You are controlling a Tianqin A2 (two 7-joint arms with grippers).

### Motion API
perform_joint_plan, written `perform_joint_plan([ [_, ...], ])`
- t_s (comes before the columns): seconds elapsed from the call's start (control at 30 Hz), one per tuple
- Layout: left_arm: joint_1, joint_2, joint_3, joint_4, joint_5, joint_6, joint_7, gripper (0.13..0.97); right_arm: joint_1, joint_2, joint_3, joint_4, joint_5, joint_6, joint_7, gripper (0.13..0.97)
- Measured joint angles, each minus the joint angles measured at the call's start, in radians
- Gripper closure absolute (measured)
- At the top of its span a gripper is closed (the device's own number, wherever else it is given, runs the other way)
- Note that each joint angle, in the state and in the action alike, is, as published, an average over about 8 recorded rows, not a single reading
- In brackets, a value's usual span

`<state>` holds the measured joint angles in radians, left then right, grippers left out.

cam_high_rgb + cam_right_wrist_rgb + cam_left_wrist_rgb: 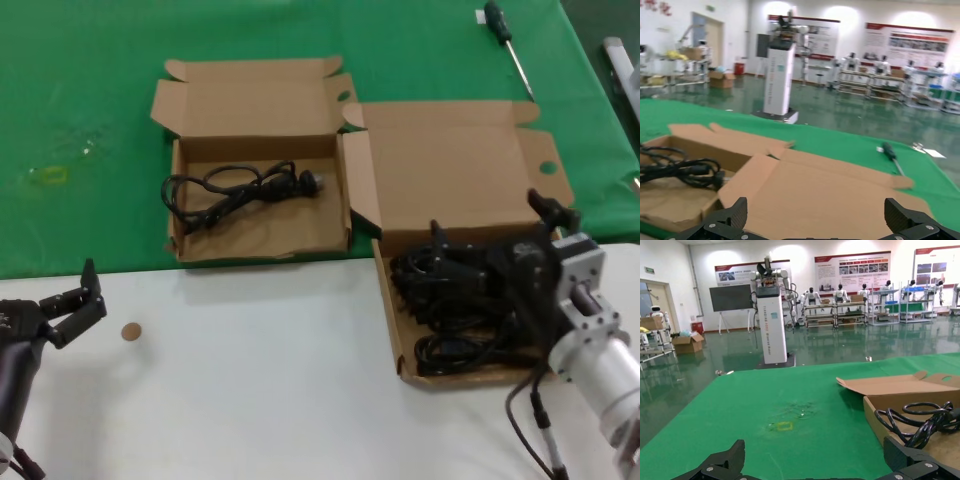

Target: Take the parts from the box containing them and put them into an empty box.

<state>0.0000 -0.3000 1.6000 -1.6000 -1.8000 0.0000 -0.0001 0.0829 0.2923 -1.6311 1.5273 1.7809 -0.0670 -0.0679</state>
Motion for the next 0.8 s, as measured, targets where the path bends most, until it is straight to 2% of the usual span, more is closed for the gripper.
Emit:
perform_joint_plan([
  [0.2,0.0,0.0,0.0,0.0,0.0,0.0,0.0,0.132,-0.045,0.004,0.017,0.039,0.01,0.036,0.037,0.129],
  [0.8,0.0,0.0,0.0,0.0,0.0,0.0,0.0,0.132,-0.048,0.005,0.018,0.042,0.011,0.039,0.04,0.129],
])
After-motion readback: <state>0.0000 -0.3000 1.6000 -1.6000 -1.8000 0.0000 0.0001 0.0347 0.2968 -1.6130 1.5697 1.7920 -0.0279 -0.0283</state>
